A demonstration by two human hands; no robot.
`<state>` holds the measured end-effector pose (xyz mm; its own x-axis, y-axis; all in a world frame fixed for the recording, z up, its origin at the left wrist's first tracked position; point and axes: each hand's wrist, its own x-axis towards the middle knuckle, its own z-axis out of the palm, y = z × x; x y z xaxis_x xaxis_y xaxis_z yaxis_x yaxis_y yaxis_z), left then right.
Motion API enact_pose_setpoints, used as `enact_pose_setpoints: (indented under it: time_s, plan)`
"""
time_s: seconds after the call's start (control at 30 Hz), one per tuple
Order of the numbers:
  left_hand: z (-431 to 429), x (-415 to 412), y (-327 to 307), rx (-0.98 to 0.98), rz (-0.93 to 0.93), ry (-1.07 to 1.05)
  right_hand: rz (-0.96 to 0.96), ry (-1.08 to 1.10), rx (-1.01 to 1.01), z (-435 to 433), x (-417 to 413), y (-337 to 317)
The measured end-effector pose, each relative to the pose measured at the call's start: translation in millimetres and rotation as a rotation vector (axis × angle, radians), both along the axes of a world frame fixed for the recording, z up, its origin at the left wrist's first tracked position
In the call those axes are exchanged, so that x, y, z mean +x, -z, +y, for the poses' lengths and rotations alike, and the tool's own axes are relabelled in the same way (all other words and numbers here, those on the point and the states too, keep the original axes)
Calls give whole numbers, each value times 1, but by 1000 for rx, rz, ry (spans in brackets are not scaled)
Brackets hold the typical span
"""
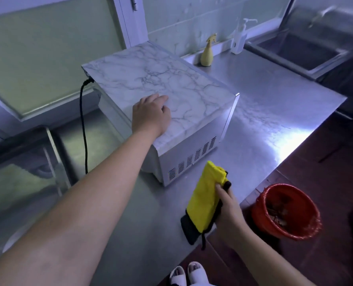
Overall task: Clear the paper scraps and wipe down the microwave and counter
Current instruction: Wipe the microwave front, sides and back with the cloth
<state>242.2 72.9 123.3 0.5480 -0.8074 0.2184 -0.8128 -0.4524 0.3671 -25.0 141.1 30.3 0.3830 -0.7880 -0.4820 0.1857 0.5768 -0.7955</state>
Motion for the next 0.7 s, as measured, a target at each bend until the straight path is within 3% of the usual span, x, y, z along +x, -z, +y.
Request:
enact_pose_setpoints:
  time_s: [0.13,0.27,0.43,0.7]
  plan:
    - [0,-3,-3,71,-21,18,62,225,-22,-23,-47,-11]
    - [-2,-14,-9,282,43,25,107,341,-79,-67,-79,-30]
    - [-10,-60,3,449,-61,23,131,501,-114,-133,-103,-40]
    - [-59,-85,11,446,-142,-108,370,193,-101,-278,-97,18]
